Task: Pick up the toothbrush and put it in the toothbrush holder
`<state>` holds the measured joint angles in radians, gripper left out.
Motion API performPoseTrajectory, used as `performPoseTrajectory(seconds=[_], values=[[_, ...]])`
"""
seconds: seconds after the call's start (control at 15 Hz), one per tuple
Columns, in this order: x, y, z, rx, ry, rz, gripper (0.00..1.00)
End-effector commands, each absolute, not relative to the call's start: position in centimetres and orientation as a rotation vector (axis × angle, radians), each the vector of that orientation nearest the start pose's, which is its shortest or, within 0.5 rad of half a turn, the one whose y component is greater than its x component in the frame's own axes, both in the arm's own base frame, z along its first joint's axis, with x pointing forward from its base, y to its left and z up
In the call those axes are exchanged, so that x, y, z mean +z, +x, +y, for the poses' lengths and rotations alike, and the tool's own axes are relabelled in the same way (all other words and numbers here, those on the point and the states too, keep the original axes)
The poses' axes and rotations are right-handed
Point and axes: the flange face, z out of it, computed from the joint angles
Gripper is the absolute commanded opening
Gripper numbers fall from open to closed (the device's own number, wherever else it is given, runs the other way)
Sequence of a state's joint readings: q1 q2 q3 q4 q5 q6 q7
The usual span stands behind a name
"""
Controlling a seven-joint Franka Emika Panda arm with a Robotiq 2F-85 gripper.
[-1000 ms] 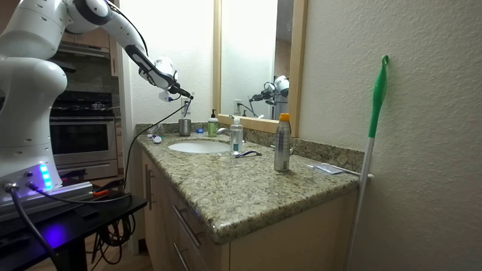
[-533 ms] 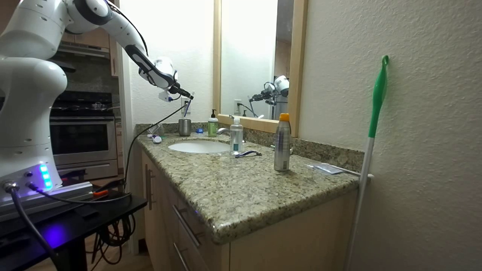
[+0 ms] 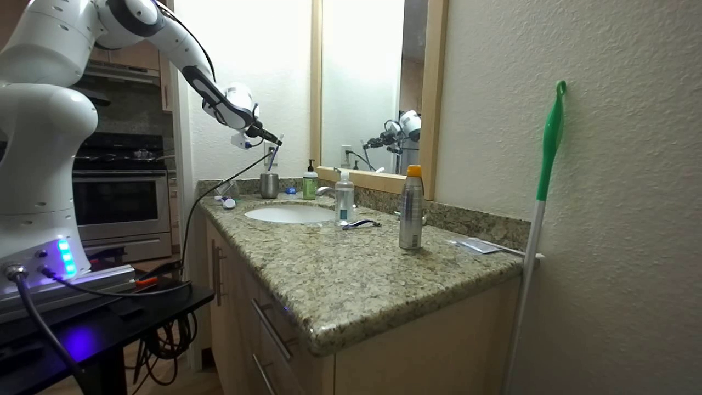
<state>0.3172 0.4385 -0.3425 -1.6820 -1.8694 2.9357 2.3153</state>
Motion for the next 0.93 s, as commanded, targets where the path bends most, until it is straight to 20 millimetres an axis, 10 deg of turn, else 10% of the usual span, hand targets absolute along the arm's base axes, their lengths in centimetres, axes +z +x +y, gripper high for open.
performPoseTrajectory(seconds=[0.0,0.87], values=[[37.2,67.4,6.9,-1.712,-2.615,0.626,0.02],[34.9,67.2,10.2,-1.747,-2.663,0.464,0.06]])
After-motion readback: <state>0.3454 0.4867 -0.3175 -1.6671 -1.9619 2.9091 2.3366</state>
